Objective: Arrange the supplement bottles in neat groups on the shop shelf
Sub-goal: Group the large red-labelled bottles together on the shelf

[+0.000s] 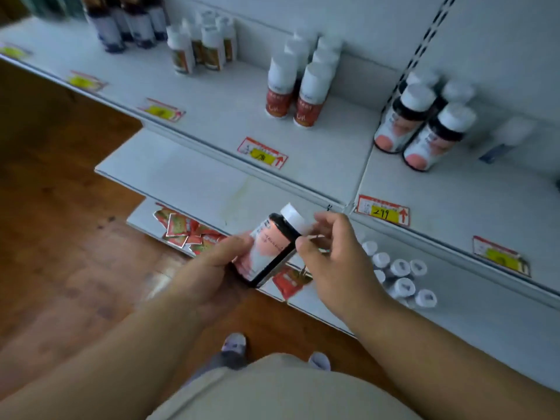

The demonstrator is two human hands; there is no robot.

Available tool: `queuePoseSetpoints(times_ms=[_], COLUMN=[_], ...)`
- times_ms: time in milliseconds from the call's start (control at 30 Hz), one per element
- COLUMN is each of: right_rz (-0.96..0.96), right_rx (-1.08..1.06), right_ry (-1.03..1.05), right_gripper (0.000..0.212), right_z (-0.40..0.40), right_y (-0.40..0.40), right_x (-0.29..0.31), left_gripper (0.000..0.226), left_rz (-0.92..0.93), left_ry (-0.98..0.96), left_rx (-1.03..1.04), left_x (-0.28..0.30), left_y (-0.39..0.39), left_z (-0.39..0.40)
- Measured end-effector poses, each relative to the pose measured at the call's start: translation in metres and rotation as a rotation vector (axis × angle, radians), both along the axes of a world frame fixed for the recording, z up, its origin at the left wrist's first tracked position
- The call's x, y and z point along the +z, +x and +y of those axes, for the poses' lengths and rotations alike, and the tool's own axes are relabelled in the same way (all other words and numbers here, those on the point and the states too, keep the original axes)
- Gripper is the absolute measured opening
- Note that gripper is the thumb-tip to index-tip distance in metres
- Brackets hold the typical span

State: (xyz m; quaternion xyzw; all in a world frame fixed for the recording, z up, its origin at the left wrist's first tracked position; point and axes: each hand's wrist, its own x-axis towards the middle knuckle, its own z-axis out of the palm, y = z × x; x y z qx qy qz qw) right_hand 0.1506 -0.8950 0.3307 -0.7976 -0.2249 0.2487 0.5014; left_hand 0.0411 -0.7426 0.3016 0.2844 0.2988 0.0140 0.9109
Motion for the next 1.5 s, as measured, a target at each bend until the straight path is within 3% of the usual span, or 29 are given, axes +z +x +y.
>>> queuePoseSetpoints(times_ms=[100, 200, 433, 633, 833, 967, 1033, 1133, 1267, 1500], right_rz=[-0.008, -0.016, -0.079, -0.068, -0.121, -0.159, -0.213, -0.217, -0.212, -0.359], right_rx=[-0.167, -0.292, -0.454, -0.438, -0.377, -0.242, -0.195, -0.188, -0.144, -0.248], right_ry=[0.093, 0.192, 0.193, 0.162, 0.084, -0.031, -0.072, -0.061, -0.073, -0.152], right_gripper=[0.041, 0.039, 0.021, 0.021, 0.02, 0.017, 0.028, 0.041, 0.04, 0.044], right_z=[0.019, 0.028, -0.007, -0.044, -0.075, -0.073, -0.065, -0.055, -0.049, -0.027], right_y=[-0.004, 0.007, 0.046, 0.092, 0.151, 0.174, 0.183, 0.193, 0.198, 0.185], right_x=[0.026, 0.046, 0.073, 0.073, 0.063, 0.05, 0.047, 0.039, 0.019, 0.012], left_gripper=[0.053, 0.047, 0.058, 0.061, 0.052, 0.06, 0.065, 0.061, 0.044, 0.052], left_rz=[-0.149, -0.2, -0.27, -0.205, -0.191, -0.085, -0.049, -0.028, 0.001, -0.072], left_ry=[0.229, 0.42, 0.533, 0.936, 0.994, 1.296, 1.415, 1.459, 1.498, 1.626], left_rx=[-0.169, -0.343, -0.438, -0.395, -0.416, -0.335, -0.262, -0.225, -0.291, -0.324], left_x=[0.042, 0.071, 0.085, 0.096, 0.087, 0.073, 0.065, 0.054, 0.045, 0.033], left_y=[0.023, 0.045, 0.103, 0.156, 0.201, 0.22, 0.226, 0.231, 0.233, 0.248], left_z=[0.022, 0.028, 0.006, -0.038, -0.056, -0.063, -0.066, -0.058, -0.039, -0.018])
